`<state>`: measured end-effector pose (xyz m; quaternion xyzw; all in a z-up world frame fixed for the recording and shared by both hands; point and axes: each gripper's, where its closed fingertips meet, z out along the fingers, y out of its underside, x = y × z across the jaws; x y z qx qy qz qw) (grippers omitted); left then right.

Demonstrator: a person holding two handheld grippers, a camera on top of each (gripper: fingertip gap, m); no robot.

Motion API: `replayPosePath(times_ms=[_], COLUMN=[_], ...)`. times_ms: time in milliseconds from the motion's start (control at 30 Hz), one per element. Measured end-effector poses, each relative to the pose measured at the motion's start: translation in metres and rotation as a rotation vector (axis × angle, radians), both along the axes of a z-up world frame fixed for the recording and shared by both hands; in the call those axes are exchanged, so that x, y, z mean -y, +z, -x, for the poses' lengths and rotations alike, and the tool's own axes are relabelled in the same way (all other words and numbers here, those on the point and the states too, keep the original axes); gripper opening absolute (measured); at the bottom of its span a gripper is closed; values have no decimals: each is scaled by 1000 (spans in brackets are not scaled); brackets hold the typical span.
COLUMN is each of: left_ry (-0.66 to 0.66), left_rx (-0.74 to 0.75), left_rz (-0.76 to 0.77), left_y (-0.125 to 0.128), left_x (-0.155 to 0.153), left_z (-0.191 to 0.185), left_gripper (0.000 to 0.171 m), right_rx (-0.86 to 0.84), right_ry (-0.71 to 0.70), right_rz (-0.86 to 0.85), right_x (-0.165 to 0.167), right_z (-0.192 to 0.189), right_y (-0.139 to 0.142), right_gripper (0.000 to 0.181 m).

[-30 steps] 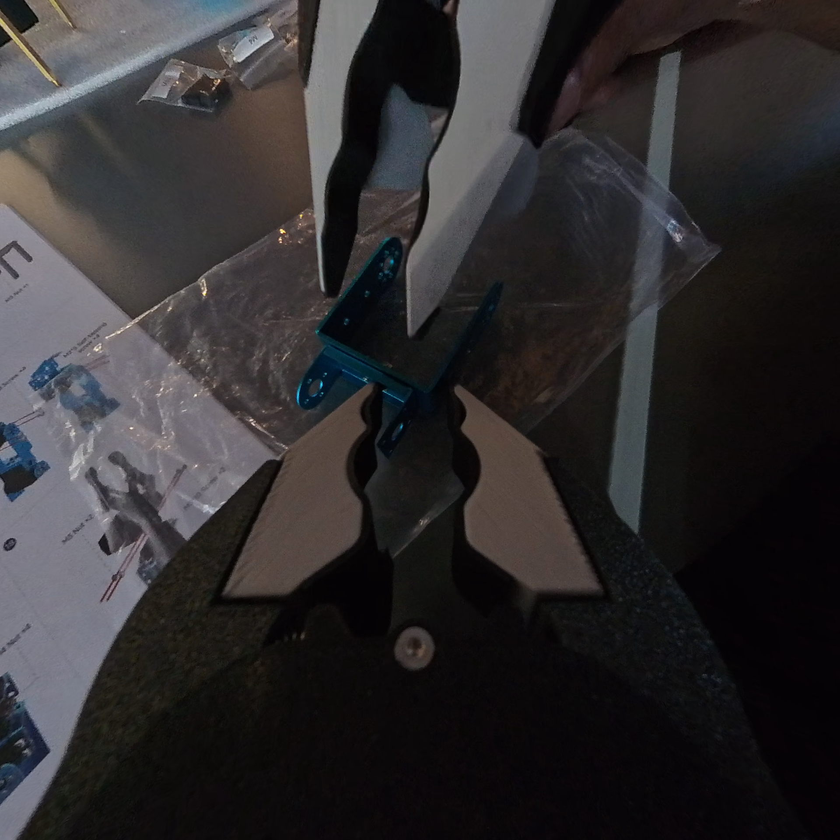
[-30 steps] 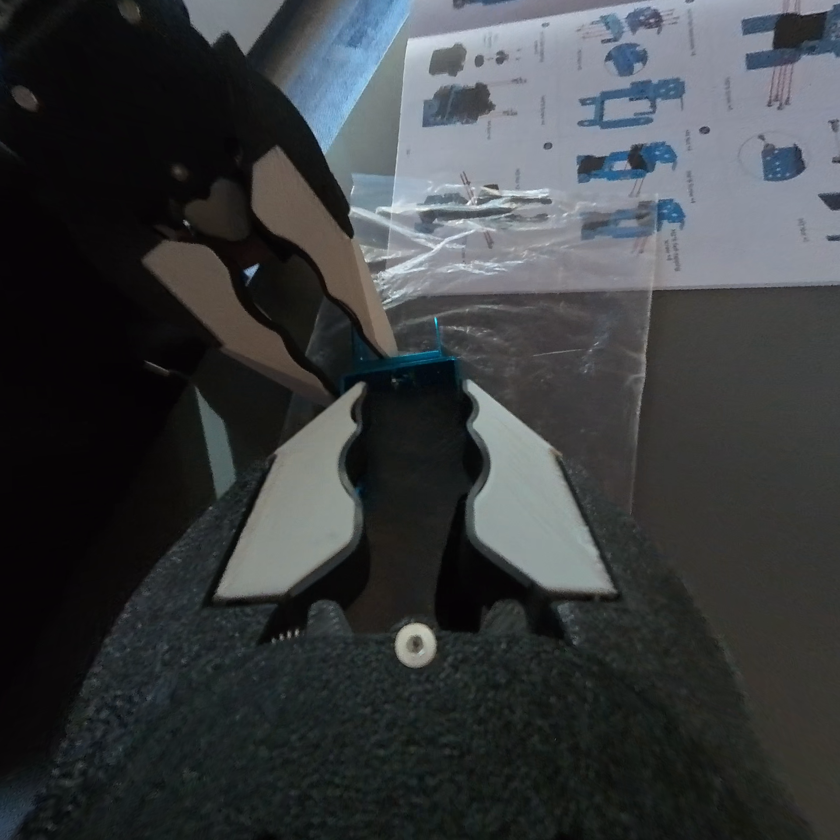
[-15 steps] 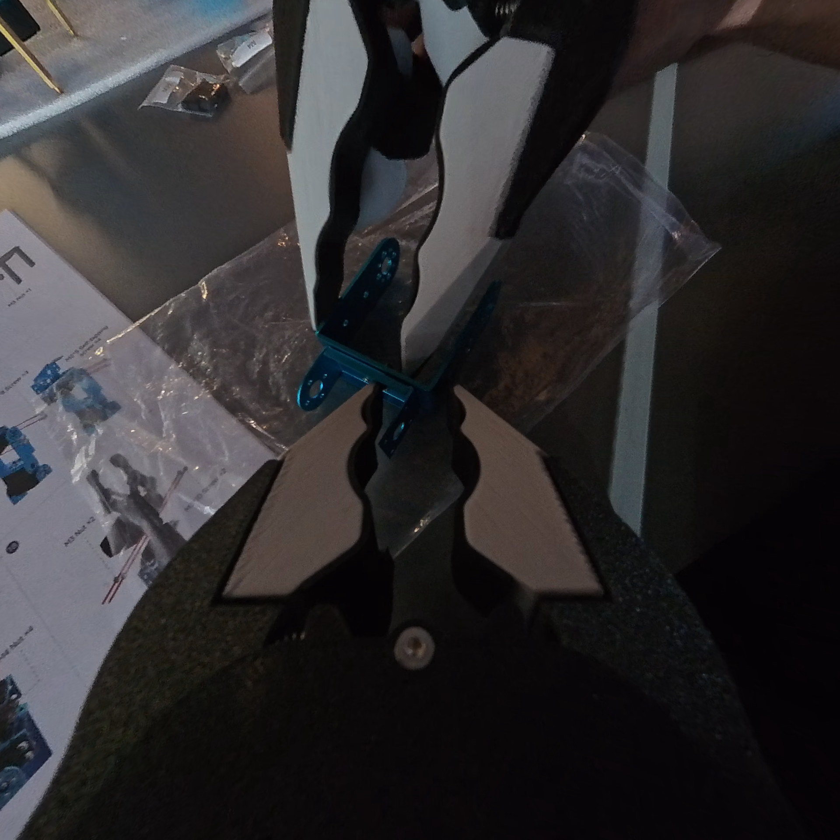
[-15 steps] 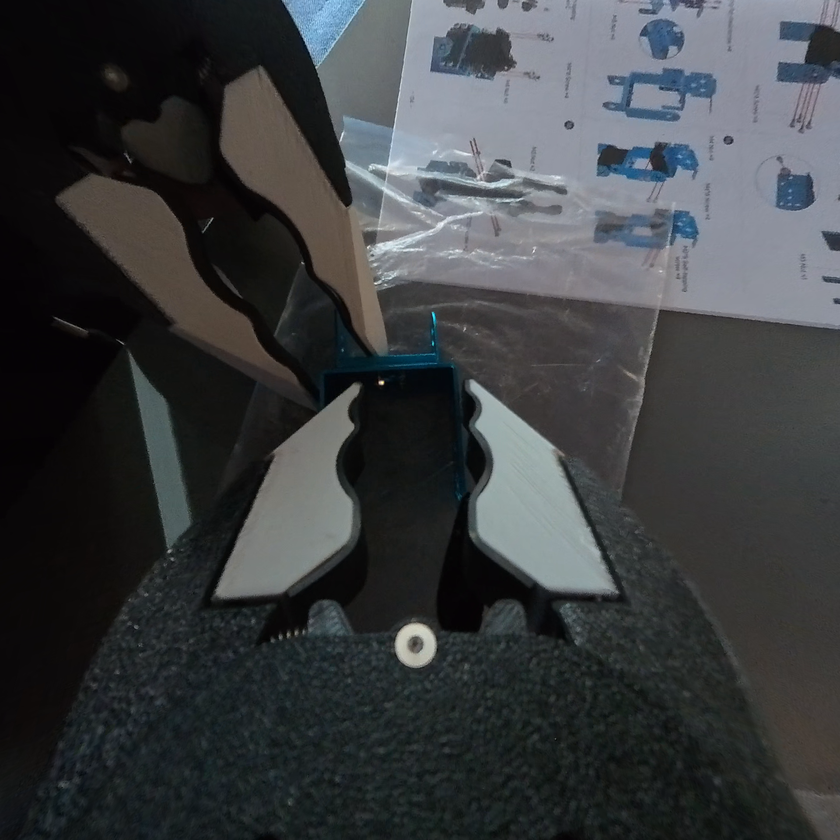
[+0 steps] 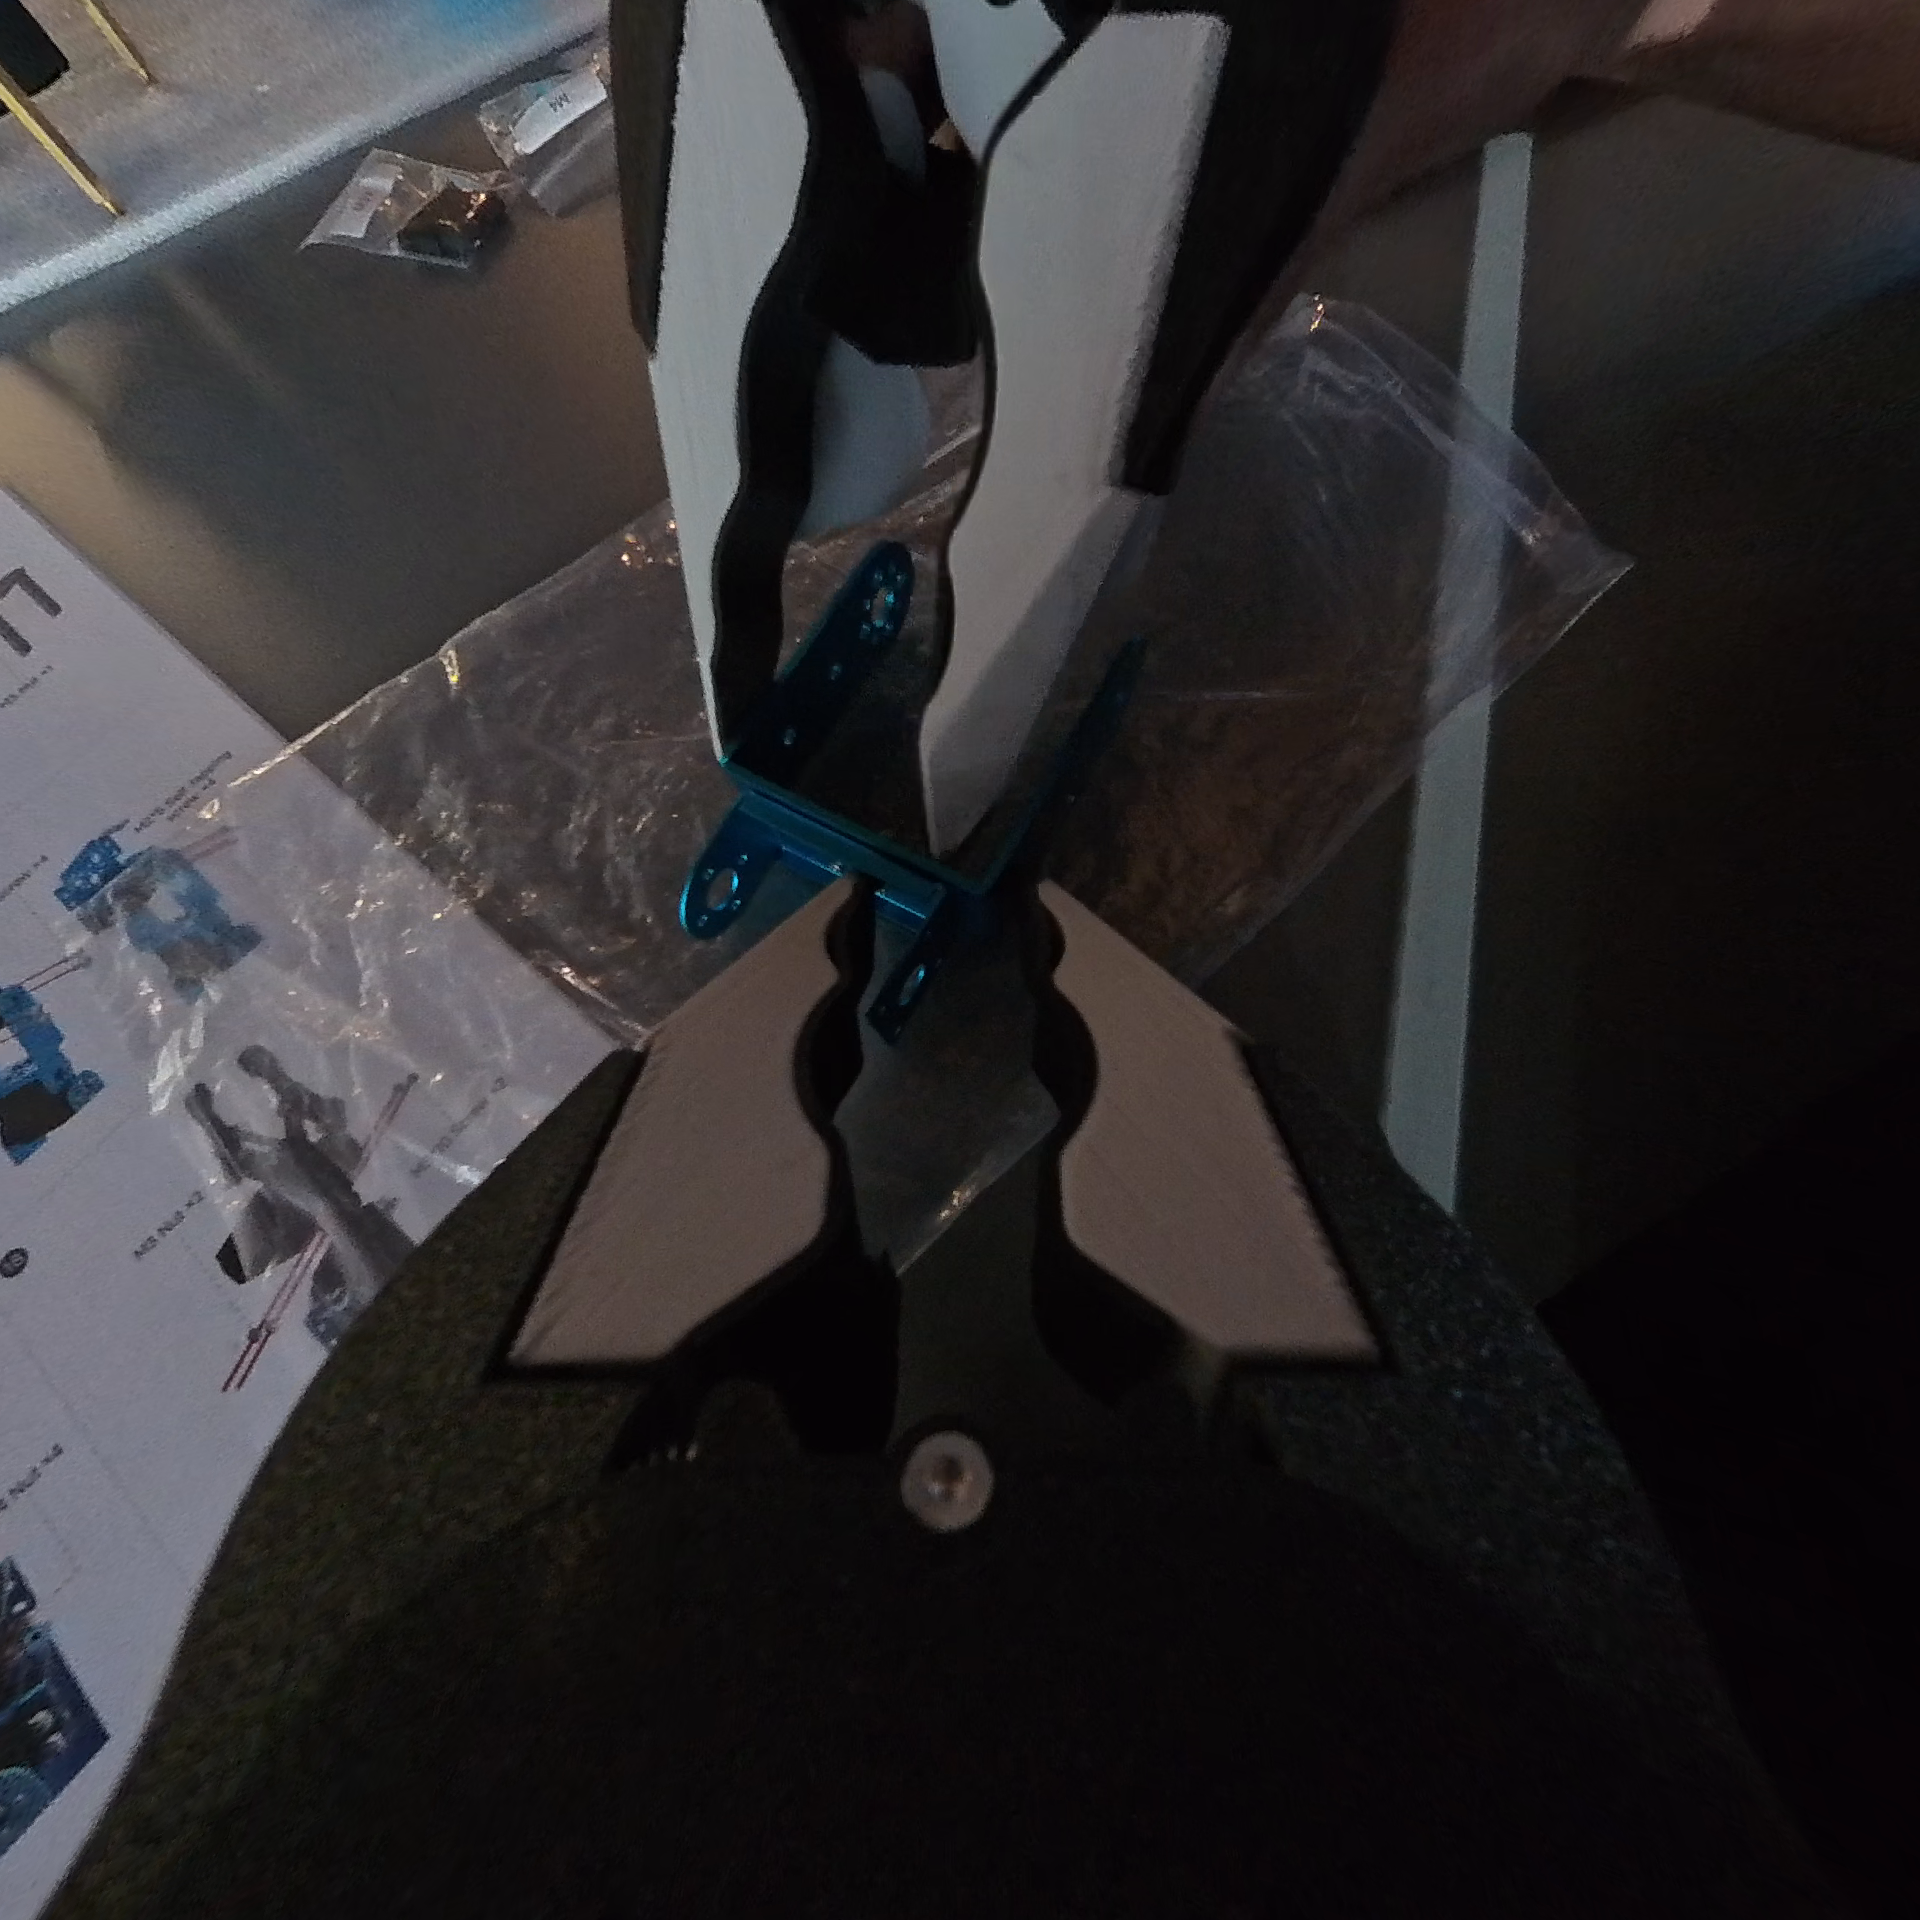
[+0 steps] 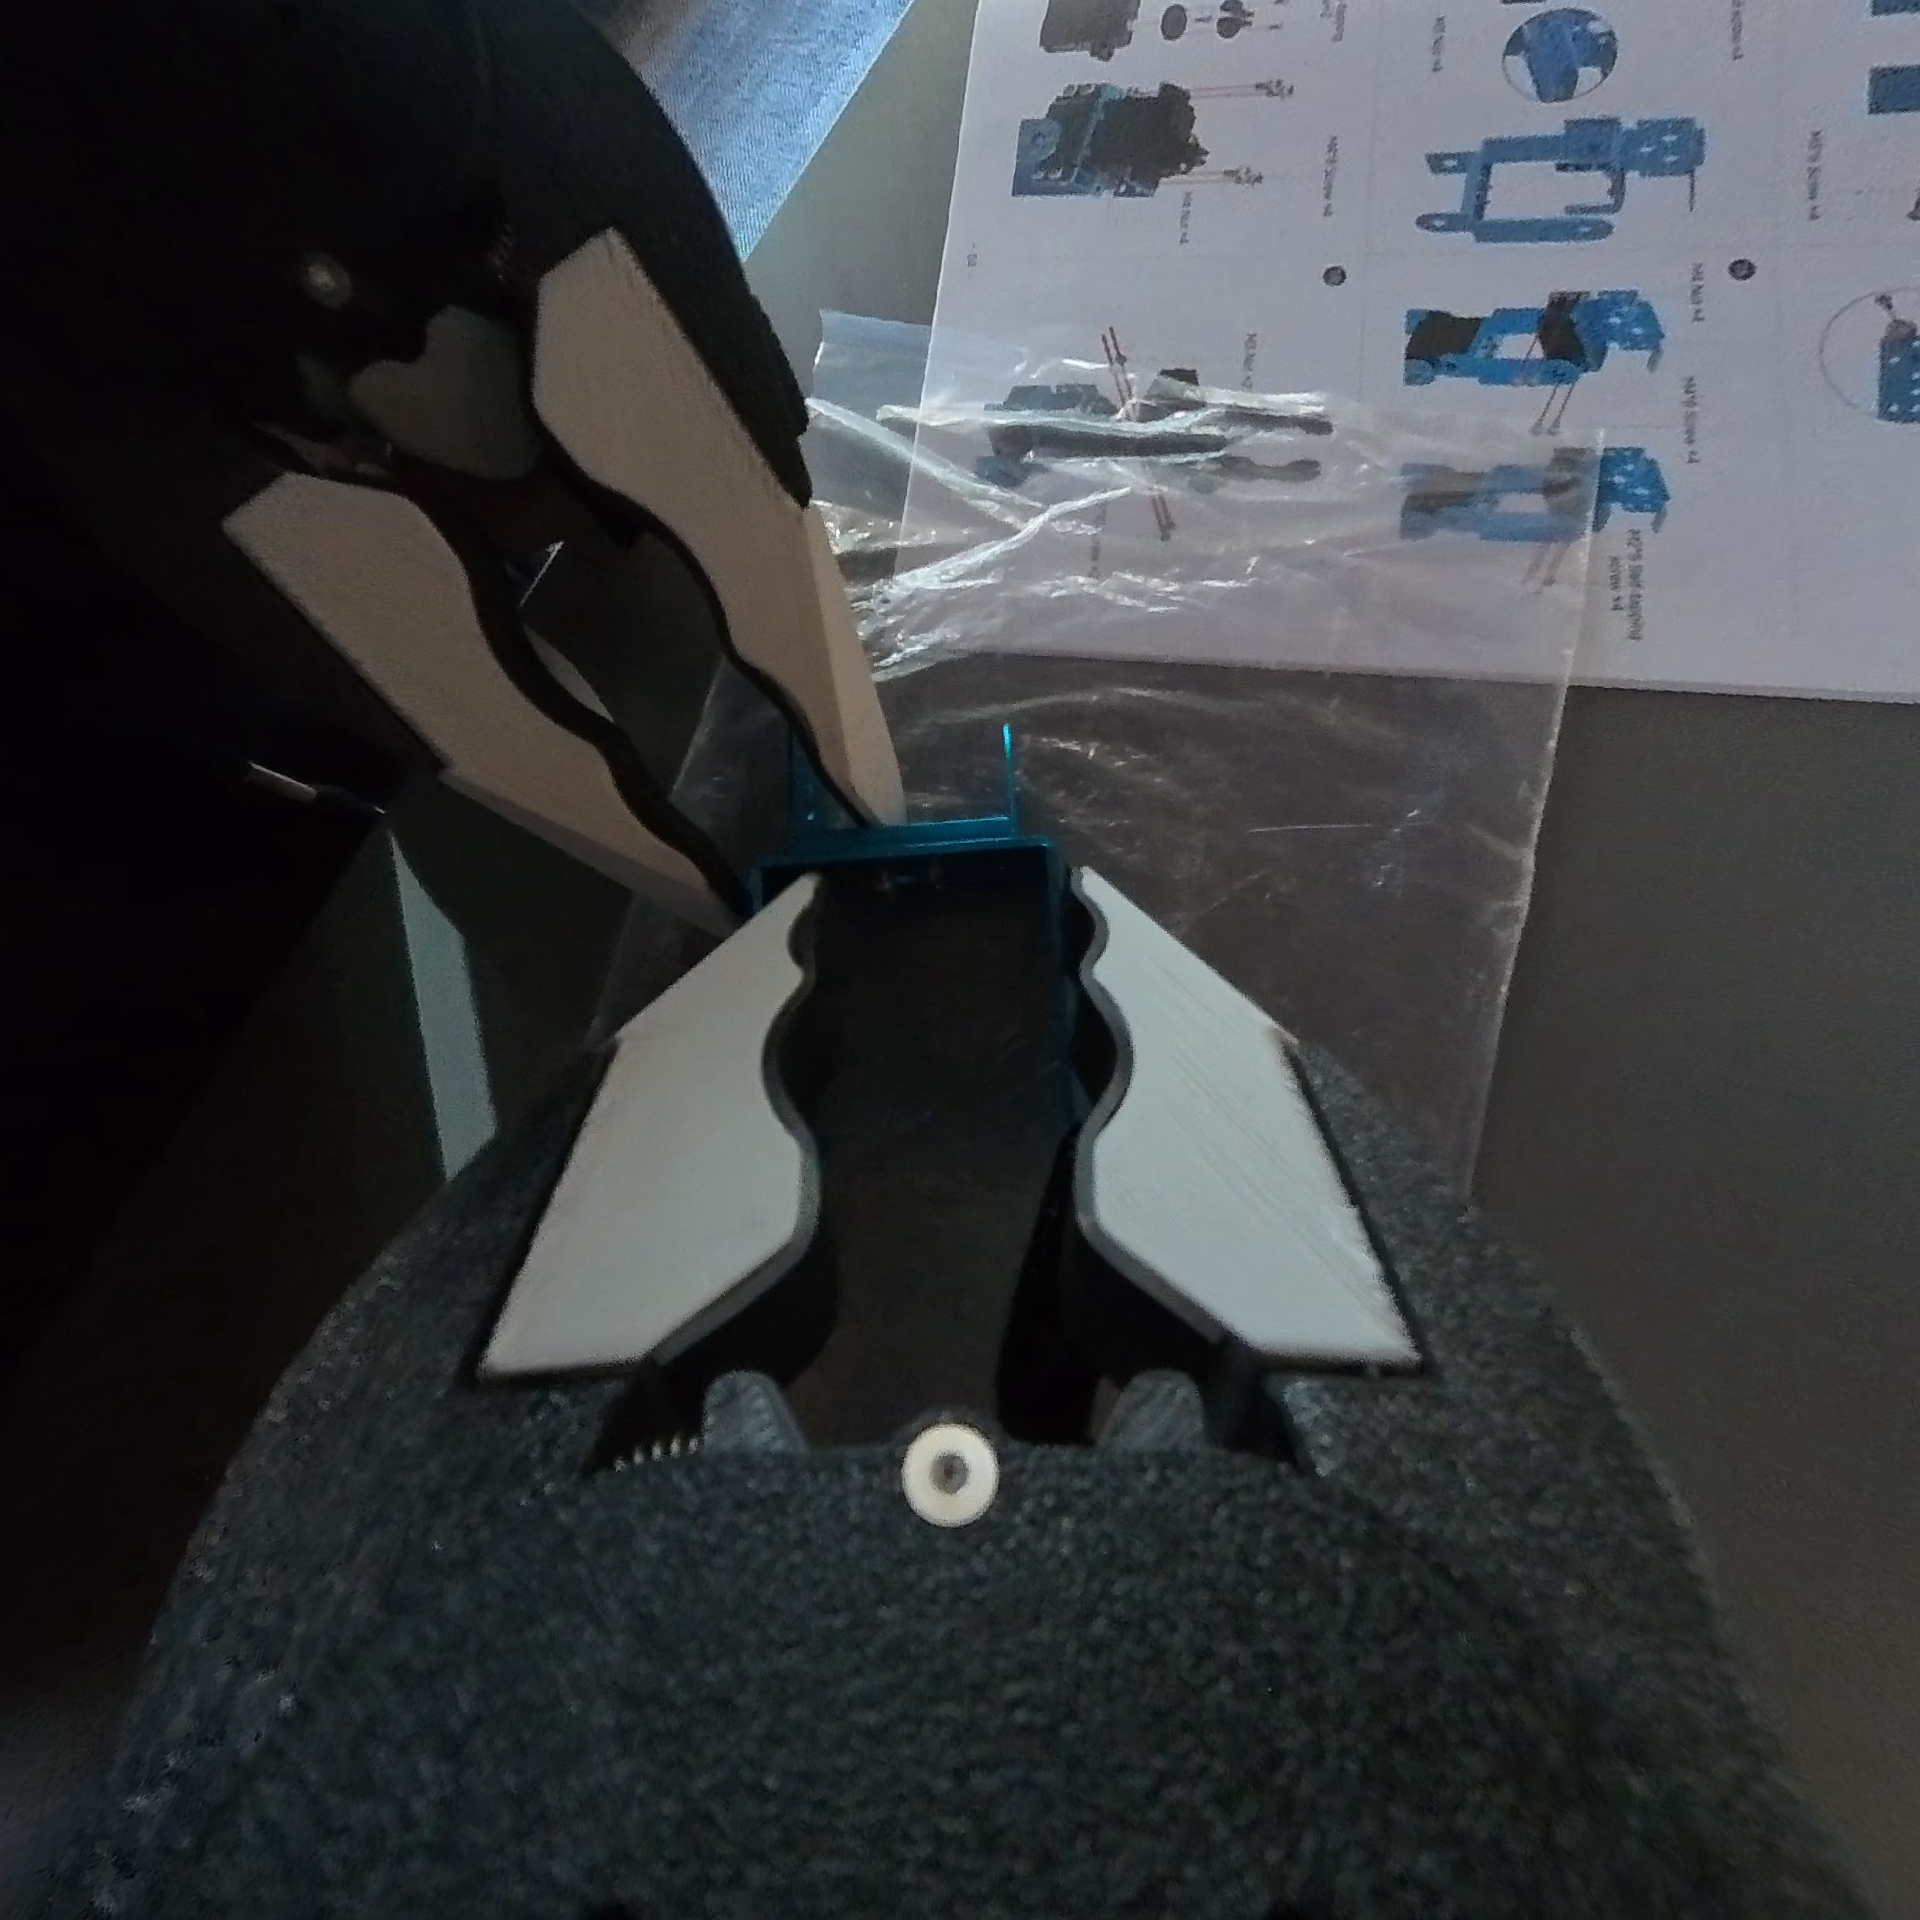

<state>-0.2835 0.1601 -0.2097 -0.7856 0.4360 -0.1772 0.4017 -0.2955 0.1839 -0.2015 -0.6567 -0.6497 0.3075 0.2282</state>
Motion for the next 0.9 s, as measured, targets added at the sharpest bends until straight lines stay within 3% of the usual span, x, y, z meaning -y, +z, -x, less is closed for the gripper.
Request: replayPosePath(times_ms=[333,500,667,900], left_ry=[-9,-10,-12,-13], left_rx=[6,2,5,0], left_rz=[6,4,5,-1], left_y=[0,0,0,0], left_x=[1,1,2,2], left_z=[-1,-1,-1,-1], left_gripper=[27,27,27,27], right_rx=[-10,13,-20,5], right_ry=[-3,2,-11,-5], right_rz=[46,-8,93,39], right_x=[0,-2,-1,-1], right_z=[0,-1,0,0], right_y=[1,-1,1,-1], right_gripper=[39,36,36,36])
